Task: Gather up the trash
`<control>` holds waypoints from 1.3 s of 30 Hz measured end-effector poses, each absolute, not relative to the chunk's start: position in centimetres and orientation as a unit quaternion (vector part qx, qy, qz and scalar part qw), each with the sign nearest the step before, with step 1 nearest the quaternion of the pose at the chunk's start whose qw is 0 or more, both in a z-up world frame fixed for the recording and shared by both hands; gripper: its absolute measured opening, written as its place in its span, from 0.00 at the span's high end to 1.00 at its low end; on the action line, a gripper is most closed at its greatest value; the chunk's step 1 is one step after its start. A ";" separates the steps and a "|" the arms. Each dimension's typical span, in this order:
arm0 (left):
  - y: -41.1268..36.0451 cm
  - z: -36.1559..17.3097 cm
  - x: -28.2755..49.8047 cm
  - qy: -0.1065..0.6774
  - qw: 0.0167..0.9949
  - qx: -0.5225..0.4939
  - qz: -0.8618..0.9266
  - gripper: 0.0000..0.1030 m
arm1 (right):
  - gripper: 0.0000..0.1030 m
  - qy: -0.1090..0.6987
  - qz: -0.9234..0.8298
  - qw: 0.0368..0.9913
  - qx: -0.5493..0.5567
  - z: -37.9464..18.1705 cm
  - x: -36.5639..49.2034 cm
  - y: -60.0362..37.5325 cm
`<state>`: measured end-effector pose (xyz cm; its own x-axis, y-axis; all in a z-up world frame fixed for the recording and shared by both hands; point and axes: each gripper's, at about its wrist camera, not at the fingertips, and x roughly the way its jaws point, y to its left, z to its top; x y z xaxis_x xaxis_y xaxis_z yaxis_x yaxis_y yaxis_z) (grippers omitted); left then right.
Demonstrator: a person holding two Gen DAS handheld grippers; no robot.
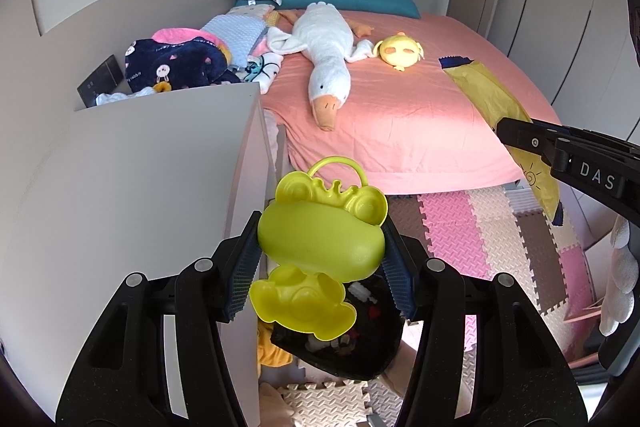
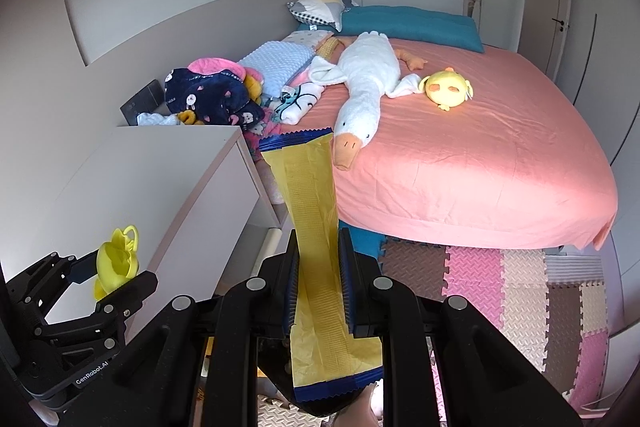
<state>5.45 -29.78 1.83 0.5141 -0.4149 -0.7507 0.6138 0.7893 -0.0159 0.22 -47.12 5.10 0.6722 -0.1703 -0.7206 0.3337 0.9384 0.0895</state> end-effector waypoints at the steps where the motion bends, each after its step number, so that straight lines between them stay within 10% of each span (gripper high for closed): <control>1: -29.9 1.8 5.5 0.392 0.860 0.128 -0.300 0.47 | 0.81 0.381 -0.139 0.908 0.108 5.1 0.2 -47.2; 13: -30.5 1.3 5.6 0.391 0.859 0.133 -0.302 0.46 | 0.80 0.390 -0.142 0.901 0.127 4.7 1.1 -47.9; 16: -30.6 1.6 5.2 0.375 0.866 0.138 -0.300 0.10 | 0.47 0.382 -0.161 0.902 0.123 5.2 1.0 -47.8; 18: -30.4 2.0 4.8 0.355 0.875 0.144 -0.295 0.06 | 0.34 0.368 -0.173 0.907 0.109 5.7 0.7 -47.5; 39: -29.8 2.5 4.9 0.353 0.876 0.128 -0.302 0.06 | 0.33 0.368 -0.166 0.908 0.109 6.2 0.6 -47.5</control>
<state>4.90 -29.76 2.54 0.5679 -0.4390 -0.6962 0.6201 0.7844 0.0112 0.56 -47.52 6.15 0.6742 -0.2219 -0.7044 0.3827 0.9207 0.0762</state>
